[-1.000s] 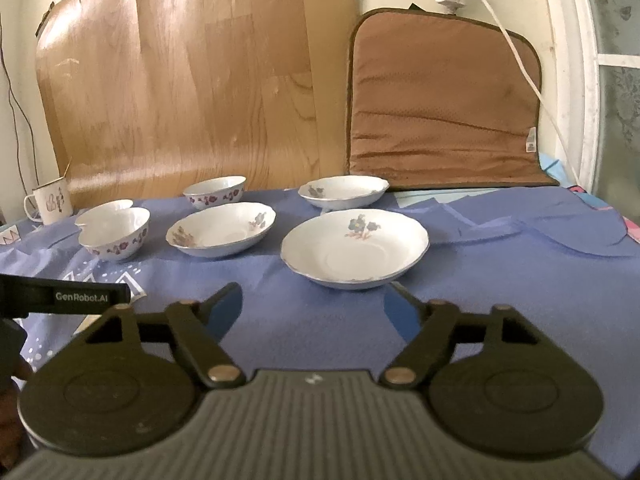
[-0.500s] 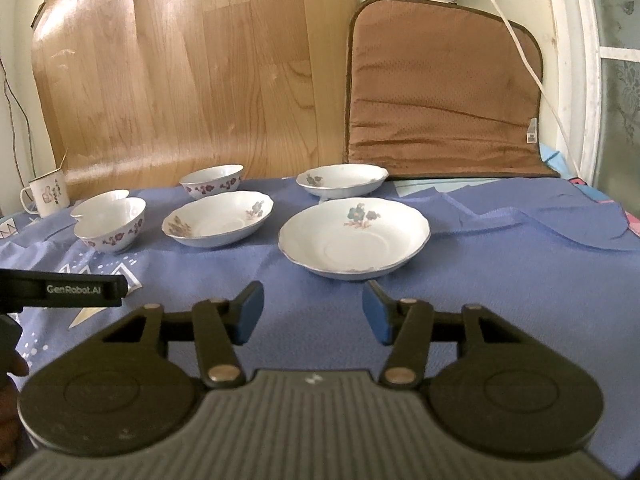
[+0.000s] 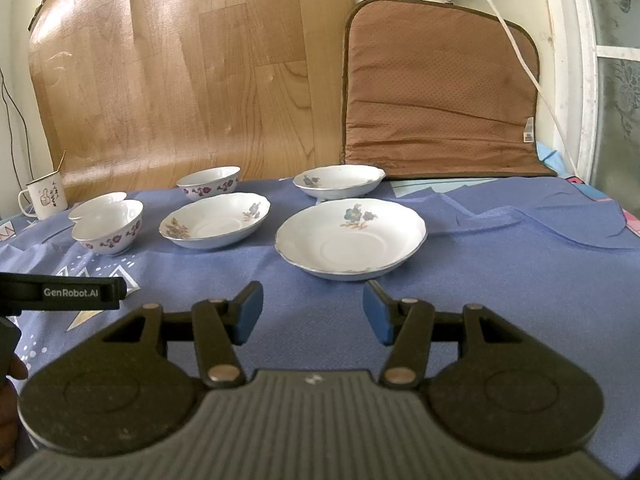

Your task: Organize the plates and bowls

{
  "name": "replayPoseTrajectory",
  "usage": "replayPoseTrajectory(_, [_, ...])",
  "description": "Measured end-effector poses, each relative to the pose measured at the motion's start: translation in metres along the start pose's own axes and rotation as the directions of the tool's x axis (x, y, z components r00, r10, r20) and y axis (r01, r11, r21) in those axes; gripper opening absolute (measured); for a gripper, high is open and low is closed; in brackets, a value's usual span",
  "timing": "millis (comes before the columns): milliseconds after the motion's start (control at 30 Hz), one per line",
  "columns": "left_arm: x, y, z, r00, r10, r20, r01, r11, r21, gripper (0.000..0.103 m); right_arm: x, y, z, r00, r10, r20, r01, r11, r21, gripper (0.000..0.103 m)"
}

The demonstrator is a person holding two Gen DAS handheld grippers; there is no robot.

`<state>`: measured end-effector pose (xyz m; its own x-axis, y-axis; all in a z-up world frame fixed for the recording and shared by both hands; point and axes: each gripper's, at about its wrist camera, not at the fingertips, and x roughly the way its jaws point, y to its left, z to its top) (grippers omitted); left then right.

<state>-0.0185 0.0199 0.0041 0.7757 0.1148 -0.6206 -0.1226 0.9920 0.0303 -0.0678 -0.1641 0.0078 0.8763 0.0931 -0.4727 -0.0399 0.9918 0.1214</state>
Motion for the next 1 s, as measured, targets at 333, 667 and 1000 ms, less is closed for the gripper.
replayPoseTrajectory(333, [-0.0002, 0.0006, 0.0001, 1.000, -0.010, 0.003, 0.010, 1.000, -0.002, 0.103, 0.0003, -0.0002, -0.0001, 1.000, 0.001, 0.000, -0.001, 1.000, 0.001, 0.058])
replayPoseTrajectory(667, [-0.0003, 0.0001, -0.0001, 1.000, -0.009, 0.003, 0.009, 1.000, -0.004, 0.103, 0.0003, 0.0002, 0.0000, 1.000, 0.001, 0.000, -0.001, 1.000, 0.000, 0.058])
replayPoseTrajectory(1000, [-0.0002, -0.0001, 0.0000, 1.000, -0.009, 0.003, 0.009, 1.000, -0.003, 0.103, 0.0007, 0.0001, 0.0002, 1.000, 0.000, -0.003, 0.000, 1.000, 0.000, 0.058])
